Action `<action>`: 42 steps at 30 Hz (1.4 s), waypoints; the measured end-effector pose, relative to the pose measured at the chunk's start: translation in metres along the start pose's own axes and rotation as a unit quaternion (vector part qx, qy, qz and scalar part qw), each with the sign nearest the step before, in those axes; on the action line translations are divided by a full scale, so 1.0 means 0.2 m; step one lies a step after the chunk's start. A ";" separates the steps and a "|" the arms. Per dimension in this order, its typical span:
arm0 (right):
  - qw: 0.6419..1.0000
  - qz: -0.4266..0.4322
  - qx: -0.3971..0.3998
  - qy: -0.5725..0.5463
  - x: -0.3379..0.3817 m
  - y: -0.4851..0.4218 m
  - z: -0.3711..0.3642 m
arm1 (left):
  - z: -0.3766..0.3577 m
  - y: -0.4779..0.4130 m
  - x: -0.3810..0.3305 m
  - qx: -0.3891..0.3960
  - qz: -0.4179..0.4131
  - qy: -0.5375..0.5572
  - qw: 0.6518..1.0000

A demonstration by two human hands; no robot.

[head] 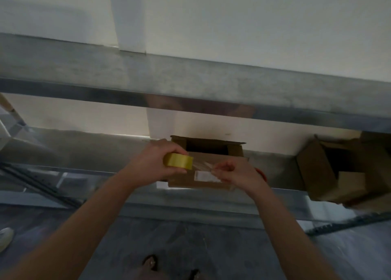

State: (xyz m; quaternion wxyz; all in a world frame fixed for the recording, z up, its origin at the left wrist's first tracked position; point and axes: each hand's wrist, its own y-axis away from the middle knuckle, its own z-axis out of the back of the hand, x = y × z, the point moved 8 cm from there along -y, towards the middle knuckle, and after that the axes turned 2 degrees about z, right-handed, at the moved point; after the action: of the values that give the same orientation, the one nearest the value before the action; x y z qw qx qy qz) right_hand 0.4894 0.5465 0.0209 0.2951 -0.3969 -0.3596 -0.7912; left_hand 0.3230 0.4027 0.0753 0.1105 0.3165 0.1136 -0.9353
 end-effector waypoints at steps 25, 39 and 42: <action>0.988 -0.025 -0.132 0.071 -0.15 -0.15 0.40 | -0.07 -0.36 0.18 0.017 0.085 -0.002 0.996; 0.984 0.067 -0.152 0.059 -0.28 -0.29 0.33 | -0.20 -0.39 0.26 0.014 0.107 0.022 0.994; 0.991 0.018 -0.123 0.046 -0.31 -0.33 0.32 | -0.22 -0.39 0.29 0.019 0.129 0.028 0.991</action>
State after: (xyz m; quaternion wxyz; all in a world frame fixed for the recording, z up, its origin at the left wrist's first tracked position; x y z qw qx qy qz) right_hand 0.4985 0.6463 -0.0253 0.2746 -0.3996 -0.2379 -0.8416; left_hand 0.2803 0.4813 0.0170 0.2208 0.3565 0.0573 -0.9060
